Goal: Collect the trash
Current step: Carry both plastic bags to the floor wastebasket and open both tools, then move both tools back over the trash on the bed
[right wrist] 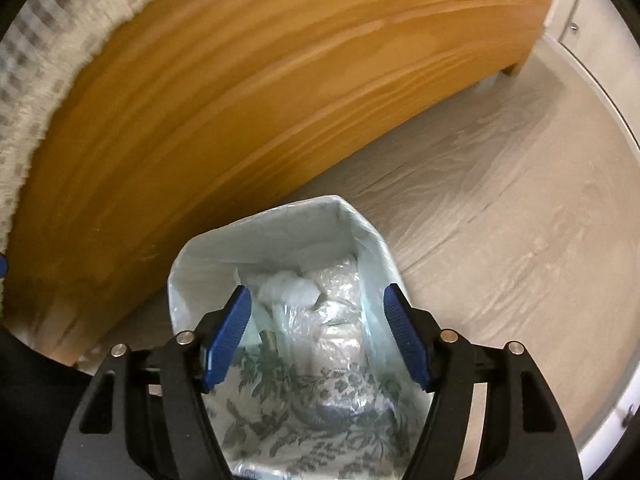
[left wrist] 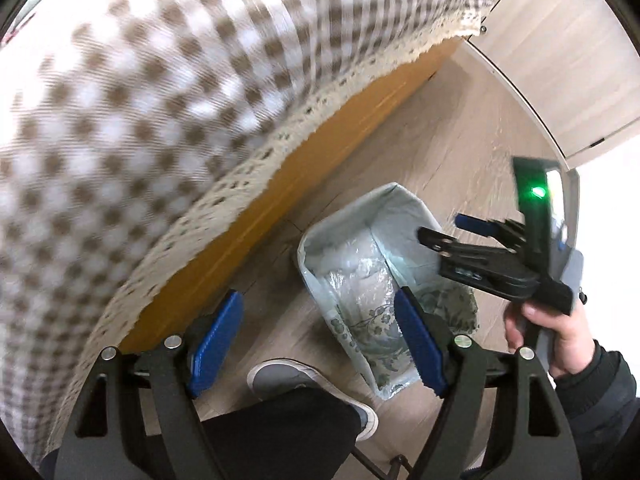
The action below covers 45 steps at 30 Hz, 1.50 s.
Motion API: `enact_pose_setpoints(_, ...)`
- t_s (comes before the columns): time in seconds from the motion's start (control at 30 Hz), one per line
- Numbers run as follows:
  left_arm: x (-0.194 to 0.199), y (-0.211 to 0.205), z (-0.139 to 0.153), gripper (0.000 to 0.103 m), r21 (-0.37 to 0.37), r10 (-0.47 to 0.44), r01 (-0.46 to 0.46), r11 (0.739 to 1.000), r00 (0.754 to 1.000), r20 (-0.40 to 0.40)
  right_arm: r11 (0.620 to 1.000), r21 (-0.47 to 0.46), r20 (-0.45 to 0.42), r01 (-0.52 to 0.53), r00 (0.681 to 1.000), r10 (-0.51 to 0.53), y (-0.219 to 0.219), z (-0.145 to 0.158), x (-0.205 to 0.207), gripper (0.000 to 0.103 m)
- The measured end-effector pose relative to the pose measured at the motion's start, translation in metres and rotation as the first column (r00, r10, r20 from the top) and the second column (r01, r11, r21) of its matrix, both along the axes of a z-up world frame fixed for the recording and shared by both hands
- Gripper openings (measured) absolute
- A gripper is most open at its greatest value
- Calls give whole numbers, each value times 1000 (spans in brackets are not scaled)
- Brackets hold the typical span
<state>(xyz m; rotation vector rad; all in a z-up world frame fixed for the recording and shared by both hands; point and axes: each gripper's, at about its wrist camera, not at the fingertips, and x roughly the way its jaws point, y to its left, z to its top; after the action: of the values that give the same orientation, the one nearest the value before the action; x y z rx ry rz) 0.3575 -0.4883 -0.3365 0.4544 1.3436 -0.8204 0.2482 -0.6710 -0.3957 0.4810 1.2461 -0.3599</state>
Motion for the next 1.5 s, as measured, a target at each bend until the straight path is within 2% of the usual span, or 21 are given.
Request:
enact_pose_setpoints(0.27,-17,38,51,75,-79,2,2,997,999,48,999,-23,17,42,999,-42,20,52,-49,66)
enact_pose_setpoints(0.4,-33,59,96,75,-150,0,15,989,995,104,998,-57,43,41,998,-38,35,90,-67,66)
enact_pose_setpoints(0.53,-58,95,160,75,-287,37,27,958,976,215,988,-153,127,3,992,17,61,144,-80,66)
enact_pose_setpoints(0.57,-63,106,177,76,-320,56,27,947,968,245,983,-185,165,-11,985,42,72,168,-81,66)
enact_pose_setpoints(0.63,-75,135,208,83,-392,96,31,920,949,300,970,-240,243,-31,966,91,92,204,-83,67)
enact_pose_setpoints(0.67,-81,152,225,88,-426,125,31,904,934,334,962,-271,281,-39,952,118,104,219,-83,73)
enact_pose_setpoints(0.77,-98,193,259,89,-486,204,29,874,885,419,938,-343,388,-52,901,192,139,258,-80,77)
enact_pose_setpoints(0.83,-106,226,281,90,-508,257,27,861,839,479,927,-369,457,-62,856,240,166,280,-77,77)
enact_pose_setpoints(0.87,-109,243,290,90,-518,288,23,855,810,511,918,-389,501,-69,821,274,185,294,-75,77)
enact_pose_setpoints(0.9,-113,259,299,92,-530,318,20,848,782,537,913,-400,523,-79,799,298,197,302,-73,77)
enact_pose_setpoints(0.93,-119,279,308,93,-547,356,13,837,746,563,903,-419,553,-94,763,336,215,313,-70,77)
enact_pose_setpoints(1.0,-128,319,322,94,-577,449,-27,816,659,603,886,-449,589,-116,707,391,242,327,-66,77)
enact_pose_setpoints(1.07,-133,354,327,95,-607,520,-56,792,583,624,867,-478,622,-137,644,445,269,341,-59,77)
enact_pose_setpoints(1.1,-136,375,330,96,-621,559,-79,780,535,634,859,-490,634,-146,617,466,282,346,-55,83)
enact_pose_setpoints(1.17,-135,400,333,96,-630,598,-116,768,484,639,848,-509,657,-145,571,492,304,357,-45,86)
enact_pose_setpoints(1.23,-128,421,333,96,-634,629,-165,756,452,633,843,-510,662,-173,546,513,318,363,-28,86)
enact_pose_setpoints(1.3,-117,441,331,96,-642,667,-225,733,426,611,840,-509,656,-190,546,521,332,364,-9,86)
enact_pose_setpoints(1.4,-102,461,327,96,-644,690,-273,714,425,585,856,-466,664,-225,550,507,340,361,12,86)
enact_pose_setpoints(1.5,-83,460,314,96,-631,690,-300,716,439,575,856,-453,643,-250,573,508,348,356,27,86)
